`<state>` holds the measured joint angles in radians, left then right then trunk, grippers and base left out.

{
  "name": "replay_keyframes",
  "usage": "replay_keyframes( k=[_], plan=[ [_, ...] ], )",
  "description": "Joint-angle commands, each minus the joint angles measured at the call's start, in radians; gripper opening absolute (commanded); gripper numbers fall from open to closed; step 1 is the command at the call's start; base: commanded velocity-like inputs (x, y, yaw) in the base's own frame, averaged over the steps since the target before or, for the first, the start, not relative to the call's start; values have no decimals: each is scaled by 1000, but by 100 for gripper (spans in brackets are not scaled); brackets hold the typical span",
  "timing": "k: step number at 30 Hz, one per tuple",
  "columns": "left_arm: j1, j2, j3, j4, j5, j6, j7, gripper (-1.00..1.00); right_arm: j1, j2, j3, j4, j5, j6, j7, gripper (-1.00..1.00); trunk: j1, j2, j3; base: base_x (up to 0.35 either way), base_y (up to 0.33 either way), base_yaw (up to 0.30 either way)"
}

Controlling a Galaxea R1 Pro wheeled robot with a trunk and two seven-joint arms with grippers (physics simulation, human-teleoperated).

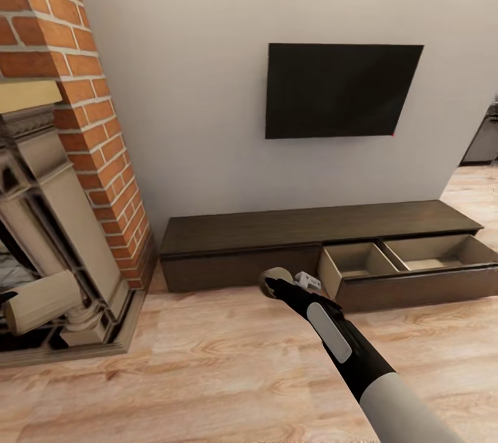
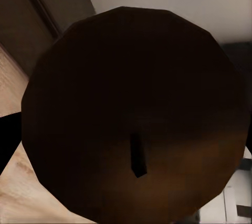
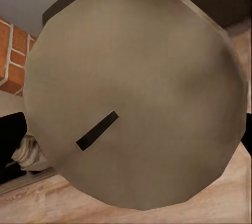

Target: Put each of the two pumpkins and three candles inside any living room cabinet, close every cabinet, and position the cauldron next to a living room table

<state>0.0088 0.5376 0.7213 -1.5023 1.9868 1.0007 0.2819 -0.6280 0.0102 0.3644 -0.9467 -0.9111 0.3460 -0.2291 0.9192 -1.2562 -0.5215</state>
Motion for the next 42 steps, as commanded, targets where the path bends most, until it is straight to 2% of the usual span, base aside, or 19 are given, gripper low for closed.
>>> replay_keyframes(
  k=[1, 9, 13, 30, 31, 35, 42],
  plan=[
    [1, 1, 1, -2, 22, -1, 10, -100, -1, 0, 2, -1, -9, 1, -9, -100, 0, -1, -2, 0, -186, -174],
    [0, 1, 1, -2, 20, -1, 11, -100, -1, -2, 2, -3, -9, -3, -9, -100, 0, -1, -13, 17, -267, -172],
    [0, 1, 1, -1, 20, -1, 11, -100, -1, -2, 5, -4, -8, -42, -10, -100, 0, -1, -17, 123, -292, -129],
    [1, 1, -1, -1, 20, -1, 13, -100, -1, -3, 5, -4, -7, -48, -8, -100, 0, -1, -17, 176, -289, -6],
    [0, 1, -1, -1, 18, -1, 13, -100, -1, -3, 5, -4, -7, -49, -8, -100, 0, -1, -17, 202, -275, 0],
    [0, 1, -2, -1, -26, -1, 11, -100, -1, -3, 5, -4, -7, -49, -7, -100, 0, -1, -17, 219, -256, 0],
    [0, 1, -2, -2, -38, -1, 11, -100, -1, -3, 5, -2, -8, -50, -7, -100, 0, -1, -17, 236, -239, -29]
  ],
)
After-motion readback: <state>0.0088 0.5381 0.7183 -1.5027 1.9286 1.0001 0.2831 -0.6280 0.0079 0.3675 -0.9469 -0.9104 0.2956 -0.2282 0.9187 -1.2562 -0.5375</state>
